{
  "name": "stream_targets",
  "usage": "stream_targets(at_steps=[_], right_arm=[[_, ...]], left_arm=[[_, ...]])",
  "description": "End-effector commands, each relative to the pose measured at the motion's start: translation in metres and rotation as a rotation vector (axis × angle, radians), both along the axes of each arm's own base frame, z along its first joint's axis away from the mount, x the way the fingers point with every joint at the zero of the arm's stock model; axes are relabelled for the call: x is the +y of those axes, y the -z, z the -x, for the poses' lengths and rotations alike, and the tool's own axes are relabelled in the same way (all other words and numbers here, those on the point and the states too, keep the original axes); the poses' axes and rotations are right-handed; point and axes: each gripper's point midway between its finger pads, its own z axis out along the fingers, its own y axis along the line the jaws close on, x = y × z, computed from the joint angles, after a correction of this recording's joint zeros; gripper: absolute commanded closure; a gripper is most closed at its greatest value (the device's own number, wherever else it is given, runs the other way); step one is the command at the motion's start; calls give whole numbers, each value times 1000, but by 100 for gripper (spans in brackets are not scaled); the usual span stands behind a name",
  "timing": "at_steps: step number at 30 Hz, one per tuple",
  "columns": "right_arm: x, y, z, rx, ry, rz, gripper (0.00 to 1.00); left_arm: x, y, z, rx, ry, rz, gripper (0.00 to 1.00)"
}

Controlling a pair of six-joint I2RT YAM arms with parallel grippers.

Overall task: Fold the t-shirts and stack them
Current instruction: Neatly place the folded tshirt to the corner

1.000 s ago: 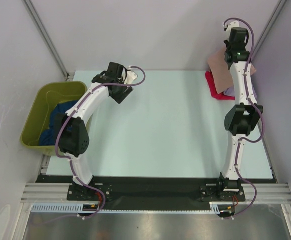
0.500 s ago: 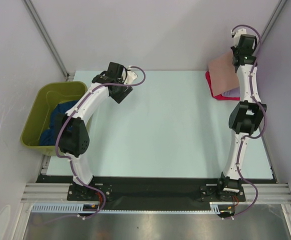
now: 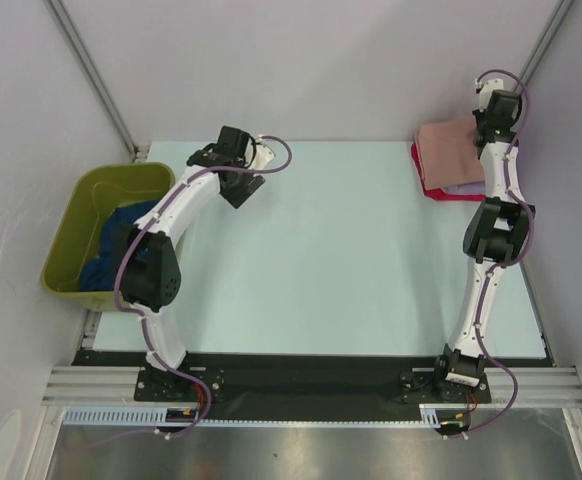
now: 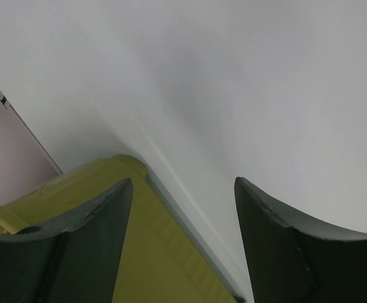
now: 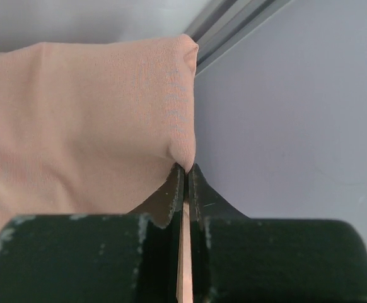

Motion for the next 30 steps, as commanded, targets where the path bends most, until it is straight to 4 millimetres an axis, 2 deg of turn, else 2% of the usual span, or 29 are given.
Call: stream_targets(at_steps=[1,5,17,20,21,22,23,24,26,29,30], right_arm=[[-16,-29,-10,-119,8,36,100],[-26,-16,-8,-98,20,43,100],[-42,-23,-8,-134,49,69,100],[-42,-15,-8,-121,44,63,97],[-43,-13,-8,-122,49,63,65],[-44,-12,-7,-121,58,59,44],[-45,-14,-5,-125,85,68,29],[-46,-19,-4,-135,103,75,9],[-45,-32,-2,-172,134,60,0],[-30,-60,1,-212,127,15,0],[-19,-62,0,-205,115,-4,0]], left_arm=[[7,-1,-6,-9,-9,-32,28],[9,3,-6,0,-9,-49,28],[7,12,-10,19,-6,-54,28],[8,14,-10,21,-6,-61,29],[8,13,-10,19,-7,-62,29],[8,13,-10,20,-10,-61,28],[8,12,-10,19,-10,-61,28],[8,13,-9,22,-7,-63,29],[8,8,-10,11,-9,-62,28],[9,2,-9,0,-10,-59,29],[9,-4,-8,-14,-11,-54,28]])
